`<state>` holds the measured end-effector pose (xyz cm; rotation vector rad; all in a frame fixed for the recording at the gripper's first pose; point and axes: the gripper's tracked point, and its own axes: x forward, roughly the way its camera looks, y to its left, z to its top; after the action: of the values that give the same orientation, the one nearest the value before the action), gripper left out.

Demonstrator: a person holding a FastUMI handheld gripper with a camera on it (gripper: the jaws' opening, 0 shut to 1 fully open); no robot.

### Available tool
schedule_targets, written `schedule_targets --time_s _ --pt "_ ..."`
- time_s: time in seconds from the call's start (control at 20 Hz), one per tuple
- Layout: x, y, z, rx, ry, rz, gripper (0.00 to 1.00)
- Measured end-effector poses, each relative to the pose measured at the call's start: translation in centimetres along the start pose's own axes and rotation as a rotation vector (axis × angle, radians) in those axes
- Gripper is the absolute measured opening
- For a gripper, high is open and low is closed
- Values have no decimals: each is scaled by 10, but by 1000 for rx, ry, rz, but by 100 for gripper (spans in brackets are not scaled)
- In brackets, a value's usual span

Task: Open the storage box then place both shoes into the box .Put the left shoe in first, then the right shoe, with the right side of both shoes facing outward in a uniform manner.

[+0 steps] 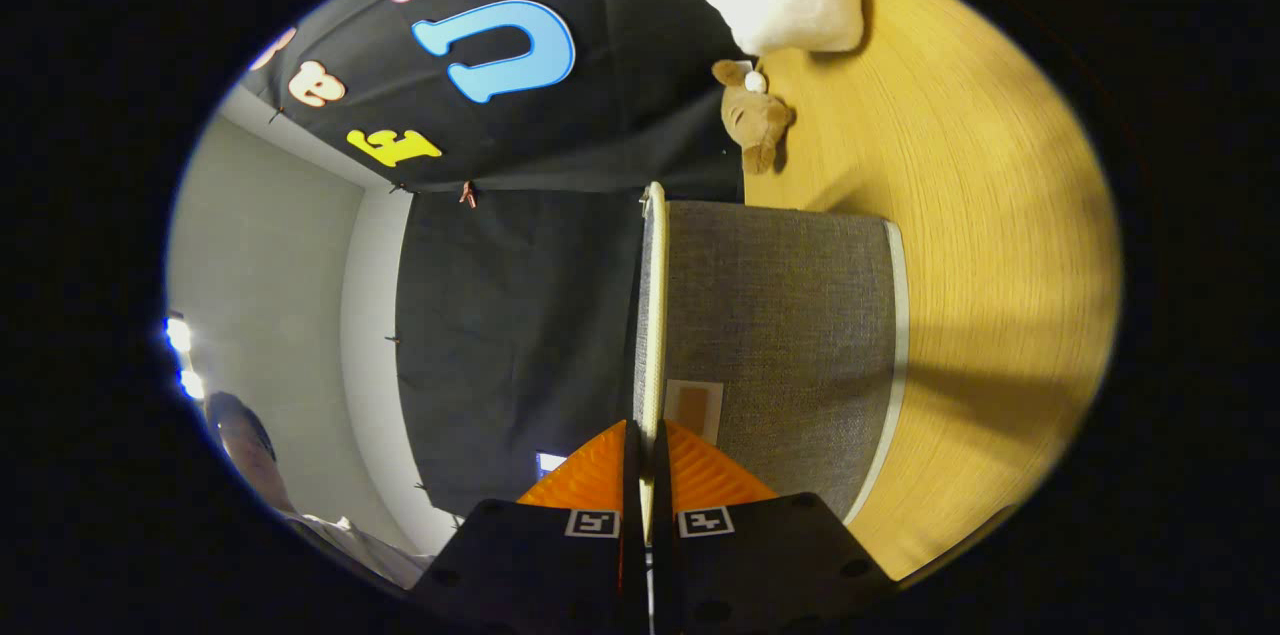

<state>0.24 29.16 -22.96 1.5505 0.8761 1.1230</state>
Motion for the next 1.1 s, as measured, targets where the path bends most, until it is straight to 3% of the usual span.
schedule_targets --time_s 0.4,0.8,1.1 --pt "13 33 -2 -127 -62 -148 6" --pt "69 135 -9 -369 -63 -149 7" --pt "143 169 -29 -522 -8 -157 7"
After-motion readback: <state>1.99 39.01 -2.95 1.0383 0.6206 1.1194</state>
